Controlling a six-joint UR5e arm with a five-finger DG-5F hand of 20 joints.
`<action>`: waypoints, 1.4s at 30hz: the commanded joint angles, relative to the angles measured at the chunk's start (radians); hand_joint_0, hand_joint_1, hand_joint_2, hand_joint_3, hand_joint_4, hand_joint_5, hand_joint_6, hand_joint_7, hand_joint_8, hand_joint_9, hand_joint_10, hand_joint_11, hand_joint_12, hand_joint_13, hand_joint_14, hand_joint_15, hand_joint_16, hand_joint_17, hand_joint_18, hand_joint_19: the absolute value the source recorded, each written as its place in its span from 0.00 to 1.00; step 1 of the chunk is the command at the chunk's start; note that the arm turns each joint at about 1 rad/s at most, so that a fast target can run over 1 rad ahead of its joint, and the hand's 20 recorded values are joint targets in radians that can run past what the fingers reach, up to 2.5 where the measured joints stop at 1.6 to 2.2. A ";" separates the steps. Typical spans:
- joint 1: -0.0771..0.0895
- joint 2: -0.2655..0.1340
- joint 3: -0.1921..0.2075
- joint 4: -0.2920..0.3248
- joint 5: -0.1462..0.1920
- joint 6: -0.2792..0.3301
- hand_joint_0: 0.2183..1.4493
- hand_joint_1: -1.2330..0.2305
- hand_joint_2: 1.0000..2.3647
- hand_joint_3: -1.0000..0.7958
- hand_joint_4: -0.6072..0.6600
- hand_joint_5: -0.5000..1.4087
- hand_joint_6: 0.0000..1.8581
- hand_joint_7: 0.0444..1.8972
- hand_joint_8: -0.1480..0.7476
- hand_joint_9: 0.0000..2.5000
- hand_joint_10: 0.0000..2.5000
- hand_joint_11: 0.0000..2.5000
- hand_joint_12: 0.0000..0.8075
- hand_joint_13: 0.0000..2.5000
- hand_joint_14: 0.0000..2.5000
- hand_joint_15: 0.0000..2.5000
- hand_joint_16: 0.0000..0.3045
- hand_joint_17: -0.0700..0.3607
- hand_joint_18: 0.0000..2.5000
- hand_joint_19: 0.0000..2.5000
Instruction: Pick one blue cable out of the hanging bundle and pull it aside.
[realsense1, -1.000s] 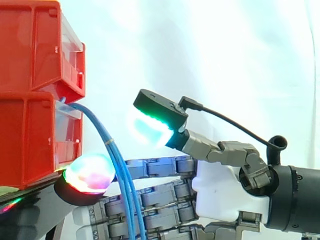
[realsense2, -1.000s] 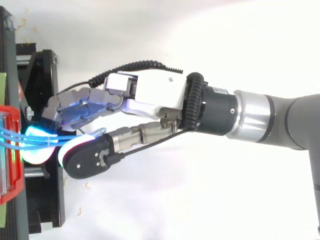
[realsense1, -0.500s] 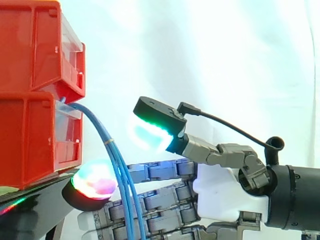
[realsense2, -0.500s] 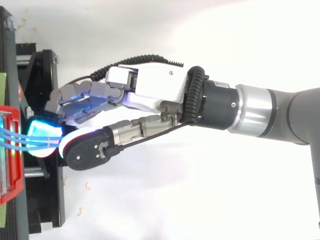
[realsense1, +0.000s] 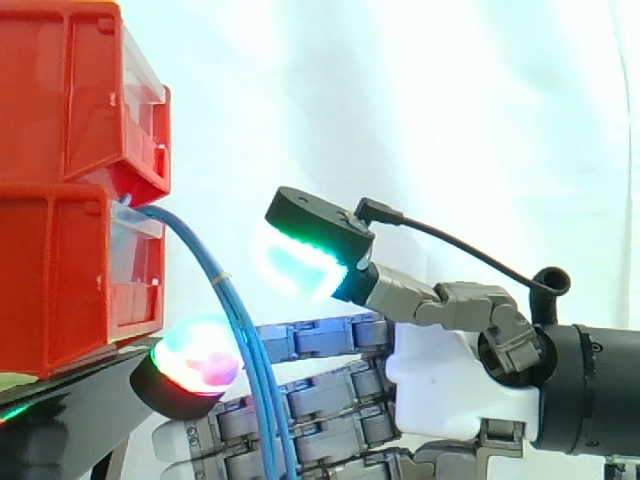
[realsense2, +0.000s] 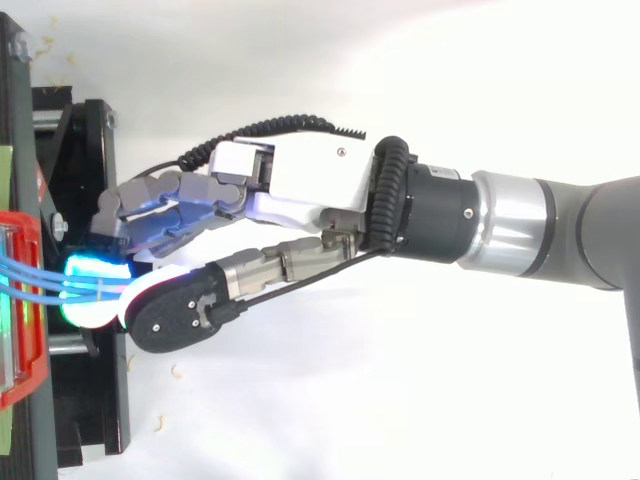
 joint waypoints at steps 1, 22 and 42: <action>-0.004 0.001 0.000 -0.009 -0.009 0.000 0.26 0.47 0.01 0.33 0.70 0.20 0.27 0.59 0.50 0.24 0.00 0.05 0.43 0.20 0.00 0.08 0.19 0.46 0.19 0.13; -0.001 0.042 0.002 -0.075 -0.014 -0.021 0.30 0.44 0.01 0.41 0.61 0.17 0.39 0.61 0.50 0.26 0.00 0.09 0.42 0.21 0.00 0.08 0.18 0.45 0.21 0.13; -0.006 0.051 0.023 -0.110 -0.009 -0.023 0.23 0.47 0.00 0.28 0.64 0.17 0.42 0.57 0.53 0.27 0.00 0.11 0.46 0.23 0.00 0.09 0.19 0.47 0.23 0.15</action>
